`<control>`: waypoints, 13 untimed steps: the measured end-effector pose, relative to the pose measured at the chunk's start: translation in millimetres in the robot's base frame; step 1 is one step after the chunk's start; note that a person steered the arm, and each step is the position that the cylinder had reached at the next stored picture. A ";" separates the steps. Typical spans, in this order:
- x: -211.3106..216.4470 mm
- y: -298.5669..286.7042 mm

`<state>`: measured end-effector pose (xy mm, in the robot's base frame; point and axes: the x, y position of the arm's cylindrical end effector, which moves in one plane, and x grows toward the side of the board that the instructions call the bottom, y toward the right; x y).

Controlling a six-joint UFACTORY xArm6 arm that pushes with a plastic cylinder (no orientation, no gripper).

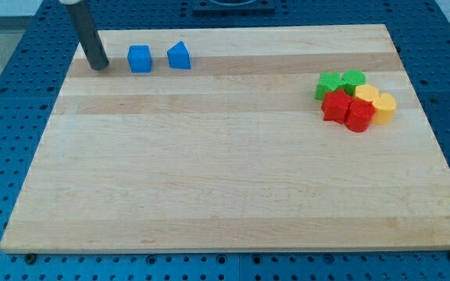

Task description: Move the blue blocks into the group of blocks

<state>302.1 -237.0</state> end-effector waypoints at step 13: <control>44.5 226.9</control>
<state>346.6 -10.2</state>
